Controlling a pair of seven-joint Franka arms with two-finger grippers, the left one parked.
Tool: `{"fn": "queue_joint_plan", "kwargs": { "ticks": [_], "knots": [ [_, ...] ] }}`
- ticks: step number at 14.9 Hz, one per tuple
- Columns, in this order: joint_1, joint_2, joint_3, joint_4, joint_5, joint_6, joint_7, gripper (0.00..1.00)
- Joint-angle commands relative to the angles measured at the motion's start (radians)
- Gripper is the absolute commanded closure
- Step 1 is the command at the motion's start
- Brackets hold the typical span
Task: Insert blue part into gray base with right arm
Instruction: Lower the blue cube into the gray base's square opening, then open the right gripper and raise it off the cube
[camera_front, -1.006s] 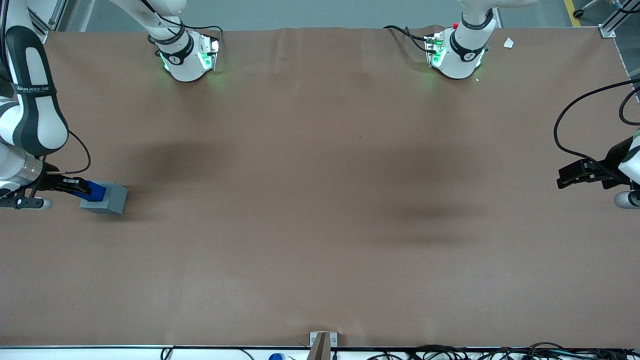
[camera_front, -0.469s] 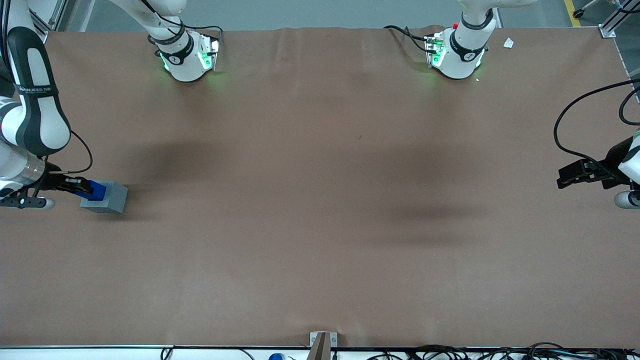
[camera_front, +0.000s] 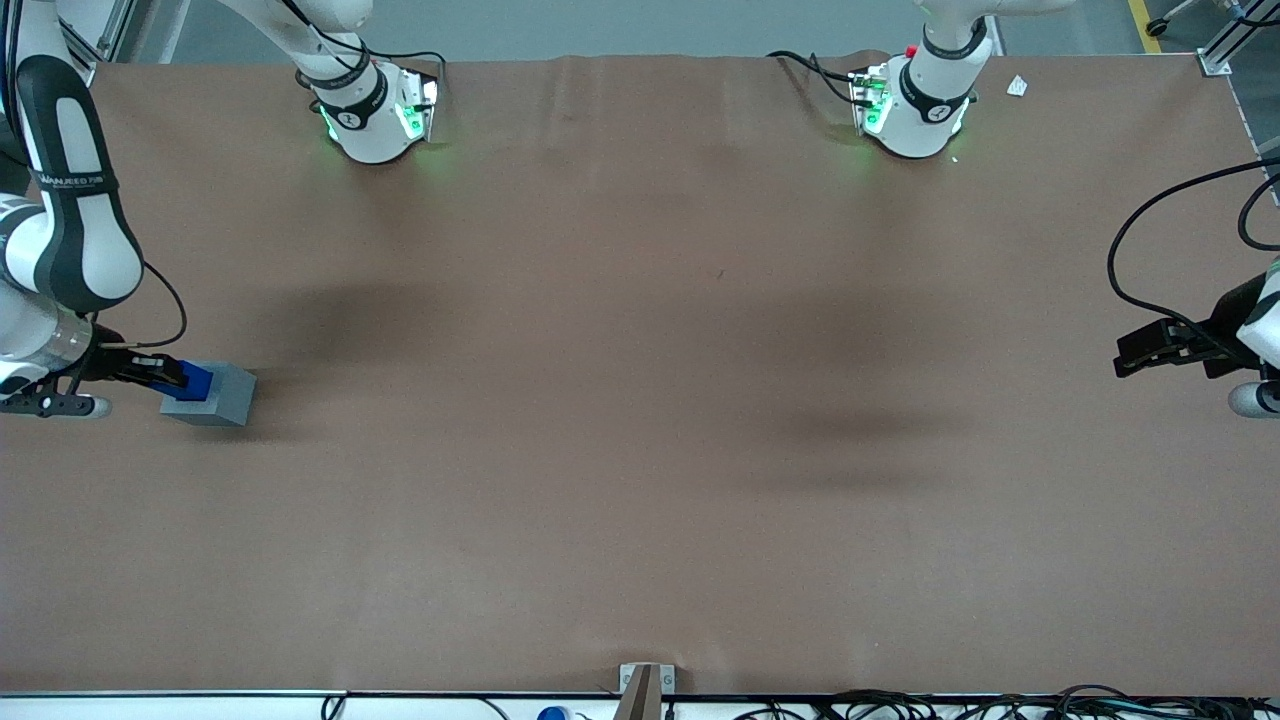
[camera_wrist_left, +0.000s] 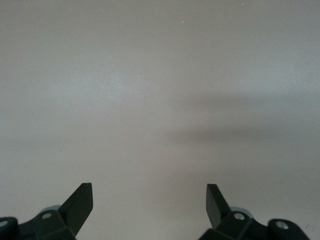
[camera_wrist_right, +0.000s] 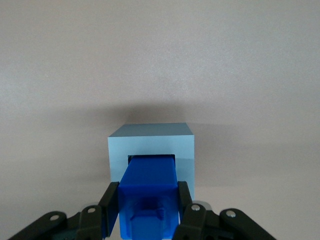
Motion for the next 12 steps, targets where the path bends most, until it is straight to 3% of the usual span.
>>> {"fn": "queue_joint_plan", "kwargs": {
  "ticks": [1, 3, 4, 8, 12],
  "knots": [
    [-0.02, -0.011, 0.018, -0.002, -0.001, 0.002, 0.001, 0.23],
    [-0.011, -0.021, 0.018, 0.017, -0.001, -0.018, 0.004, 0.03],
    [-0.01, -0.025, 0.021, 0.035, -0.001, -0.049, 0.005, 0.0],
    [0.009, -0.066, 0.026, 0.123, -0.001, -0.22, 0.003, 0.0],
    [0.064, -0.17, 0.026, 0.12, 0.001, -0.284, 0.015, 0.0]
  ]
}}
